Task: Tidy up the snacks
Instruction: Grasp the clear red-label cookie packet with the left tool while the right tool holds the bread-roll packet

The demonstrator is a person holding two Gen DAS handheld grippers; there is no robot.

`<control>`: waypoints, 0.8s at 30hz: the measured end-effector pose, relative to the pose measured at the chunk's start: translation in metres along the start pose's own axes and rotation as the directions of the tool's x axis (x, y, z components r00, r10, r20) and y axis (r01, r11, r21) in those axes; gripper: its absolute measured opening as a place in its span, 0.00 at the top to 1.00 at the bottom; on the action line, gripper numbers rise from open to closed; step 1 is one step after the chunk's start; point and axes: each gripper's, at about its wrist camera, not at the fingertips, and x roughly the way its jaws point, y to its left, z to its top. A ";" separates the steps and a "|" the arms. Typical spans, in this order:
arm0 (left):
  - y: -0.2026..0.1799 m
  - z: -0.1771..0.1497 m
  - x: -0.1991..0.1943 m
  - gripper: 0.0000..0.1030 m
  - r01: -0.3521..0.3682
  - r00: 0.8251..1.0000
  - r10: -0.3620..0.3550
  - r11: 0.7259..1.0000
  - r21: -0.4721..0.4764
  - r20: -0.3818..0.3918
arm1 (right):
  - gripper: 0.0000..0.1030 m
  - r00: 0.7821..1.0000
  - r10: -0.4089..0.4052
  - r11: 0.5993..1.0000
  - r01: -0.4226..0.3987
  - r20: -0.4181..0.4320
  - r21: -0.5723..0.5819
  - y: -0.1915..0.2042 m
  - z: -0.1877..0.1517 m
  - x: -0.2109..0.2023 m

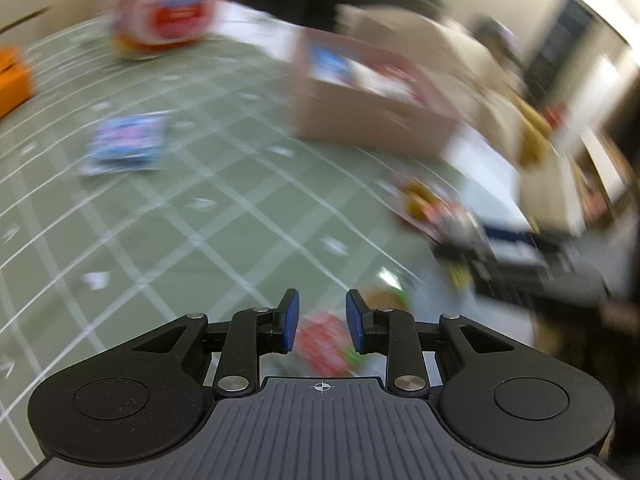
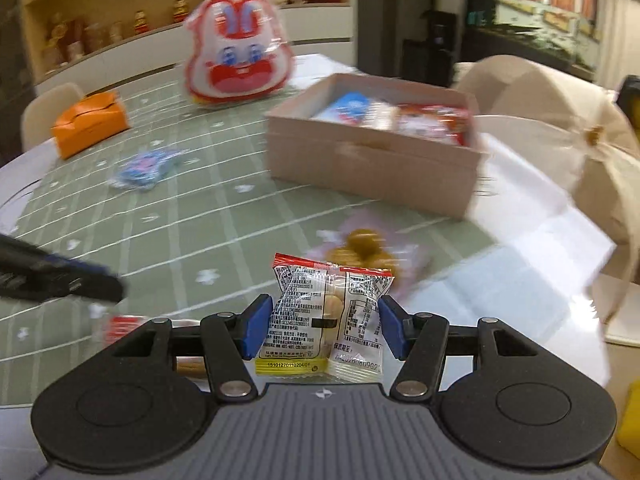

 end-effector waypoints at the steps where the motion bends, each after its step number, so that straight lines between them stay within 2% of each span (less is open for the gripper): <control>1: -0.010 -0.003 0.002 0.71 0.038 0.999 -0.037 0.998 0.040 -0.035 | 0.44 1.000 -0.012 1.000 0.012 -0.003 0.011 -0.005 -0.002 -0.002; 3: -0.021 -0.008 0.011 0.71 0.100 0.990 -0.093 0.993 0.060 -0.108 | 0.44 1.000 -0.021 0.999 0.022 -0.013 0.035 -0.015 -0.006 -0.003; 5: -0.024 -0.009 0.022 0.71 0.115 0.982 -0.105 0.992 0.056 -0.154 | 0.44 0.999 -0.028 0.998 0.029 -0.022 0.054 -0.020 -0.009 -0.002; 9: -0.004 0.008 0.031 0.73 -0.008 0.996 0.008 1.000 -0.001 -0.091 | 0.44 0.999 -0.030 0.998 0.031 -0.023 0.059 -0.018 -0.016 -0.003; 13: 0.019 0.028 0.038 0.74 -0.105 0.994 0.103 0.990 -0.097 -0.025 | 0.43 0.999 -0.034 0.997 0.035 -0.025 0.075 -0.016 -0.019 -0.001; 16: 0.016 0.036 0.033 0.71 -0.065 0.998 0.065 0.990 -0.128 -0.009 | 0.43 0.999 -0.038 0.997 0.040 -0.026 0.069 -0.015 -0.021 -0.001; 21: -0.011 0.032 0.050 0.70 -0.041 0.997 0.035 0.996 -0.085 -0.070 | 0.42 0.998 -0.066 0.997 0.066 -0.012 0.042 -0.012 -0.026 -0.001; 24: -0.025 0.033 0.060 0.63 -0.038 0.998 0.036 0.998 -0.050 -0.043 | 0.41 0.998 -0.068 0.996 0.069 -0.009 0.051 -0.014 -0.027 -0.003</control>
